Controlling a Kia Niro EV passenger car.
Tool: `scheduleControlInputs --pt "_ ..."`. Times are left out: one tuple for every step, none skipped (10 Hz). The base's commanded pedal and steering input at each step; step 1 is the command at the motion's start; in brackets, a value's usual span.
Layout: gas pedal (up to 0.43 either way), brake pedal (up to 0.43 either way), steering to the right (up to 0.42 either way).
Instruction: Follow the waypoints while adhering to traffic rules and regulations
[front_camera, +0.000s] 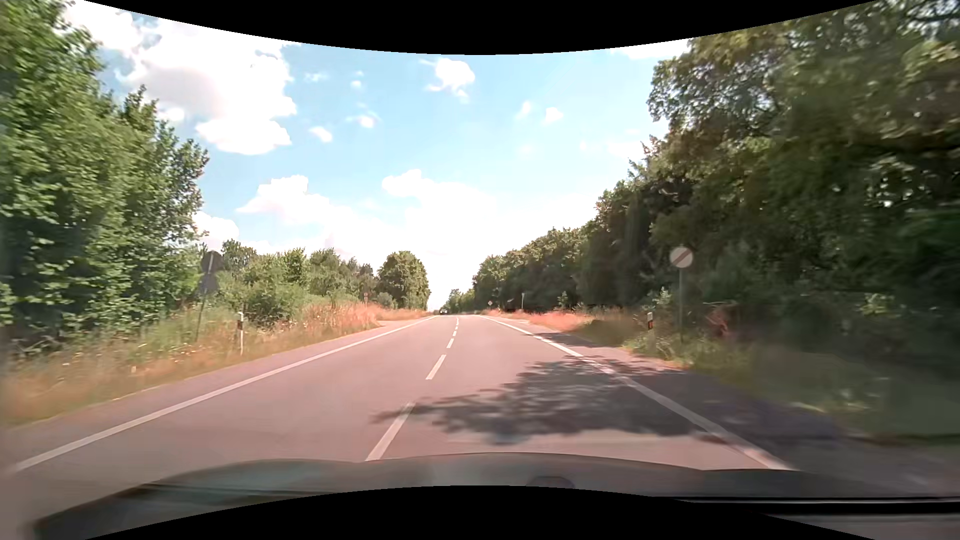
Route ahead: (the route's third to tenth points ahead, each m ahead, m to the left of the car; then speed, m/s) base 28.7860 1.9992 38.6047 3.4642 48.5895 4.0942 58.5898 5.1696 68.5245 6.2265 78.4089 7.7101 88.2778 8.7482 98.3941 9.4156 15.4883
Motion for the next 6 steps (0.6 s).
scheduleControlInputs --pt "0.138 0.000 -0.016" --pt "0.150 0.000 -0.016" --pt "0.150 0.000 -0.016" --pt "0.157 0.000 -0.016" --pt "0.157 0.000 -0.017" --pt "0.157 0.000 -0.018"
